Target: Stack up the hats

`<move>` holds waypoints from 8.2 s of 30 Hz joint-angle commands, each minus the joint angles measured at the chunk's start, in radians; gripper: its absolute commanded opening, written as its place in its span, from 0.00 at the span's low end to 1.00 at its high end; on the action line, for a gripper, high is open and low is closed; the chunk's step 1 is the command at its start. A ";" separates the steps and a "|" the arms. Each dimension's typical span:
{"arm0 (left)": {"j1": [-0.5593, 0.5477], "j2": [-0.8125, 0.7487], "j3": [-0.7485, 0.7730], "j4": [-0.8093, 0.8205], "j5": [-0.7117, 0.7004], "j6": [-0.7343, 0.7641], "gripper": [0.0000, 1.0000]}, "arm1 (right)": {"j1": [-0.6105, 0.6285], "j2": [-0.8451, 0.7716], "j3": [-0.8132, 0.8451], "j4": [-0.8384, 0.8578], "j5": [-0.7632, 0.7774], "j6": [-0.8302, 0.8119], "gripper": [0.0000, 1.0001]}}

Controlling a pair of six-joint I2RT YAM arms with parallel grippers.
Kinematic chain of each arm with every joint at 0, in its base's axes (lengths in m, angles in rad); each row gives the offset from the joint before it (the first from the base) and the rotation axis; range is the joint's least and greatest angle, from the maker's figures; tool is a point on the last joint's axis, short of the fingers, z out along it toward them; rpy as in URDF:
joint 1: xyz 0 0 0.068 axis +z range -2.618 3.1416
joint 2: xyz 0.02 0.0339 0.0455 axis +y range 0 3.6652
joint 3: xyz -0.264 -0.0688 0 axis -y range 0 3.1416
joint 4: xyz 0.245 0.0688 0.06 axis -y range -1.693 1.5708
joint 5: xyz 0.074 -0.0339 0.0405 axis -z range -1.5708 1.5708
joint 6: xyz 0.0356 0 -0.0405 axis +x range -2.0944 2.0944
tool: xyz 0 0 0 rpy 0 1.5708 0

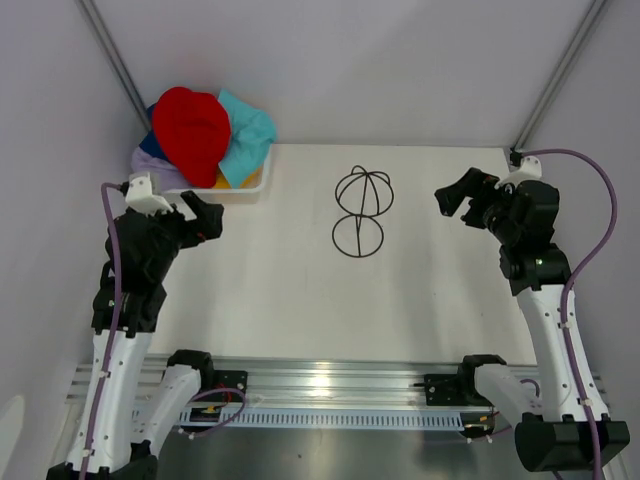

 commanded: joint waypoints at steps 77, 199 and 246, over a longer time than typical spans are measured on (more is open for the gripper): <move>-0.627 1.169 1.276 0.039 0.208 -0.013 0.01 | -0.060 -0.121 -0.157 -0.010 0.051 0.319 1.00; -0.357 1.638 1.061 0.478 -0.824 1.163 0.80 | -0.272 0.315 -0.021 0.395 -0.409 0.183 0.84; -0.454 0.838 0.836 0.337 0.348 -0.009 0.01 | -0.204 0.054 -0.022 0.312 -0.363 0.436 0.89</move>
